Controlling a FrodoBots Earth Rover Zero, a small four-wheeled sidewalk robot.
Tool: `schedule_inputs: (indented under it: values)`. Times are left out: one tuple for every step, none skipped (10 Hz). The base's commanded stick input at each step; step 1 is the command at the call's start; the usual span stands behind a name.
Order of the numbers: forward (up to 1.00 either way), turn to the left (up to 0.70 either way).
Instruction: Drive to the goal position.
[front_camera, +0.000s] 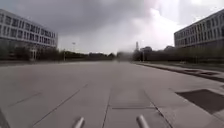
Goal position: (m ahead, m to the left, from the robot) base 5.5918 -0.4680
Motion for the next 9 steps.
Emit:
schedule_inputs:
  values:
    - [0.7,0.0]
    - [0.7,0.0]
    - [0.7,0.0]
    - [0.7,0.0]
    - [0.7,0.0]
    - [0.7,0.0]
    - [0.7,0.0]
    - [0.7,0.0]
    - [0.7,0.0]
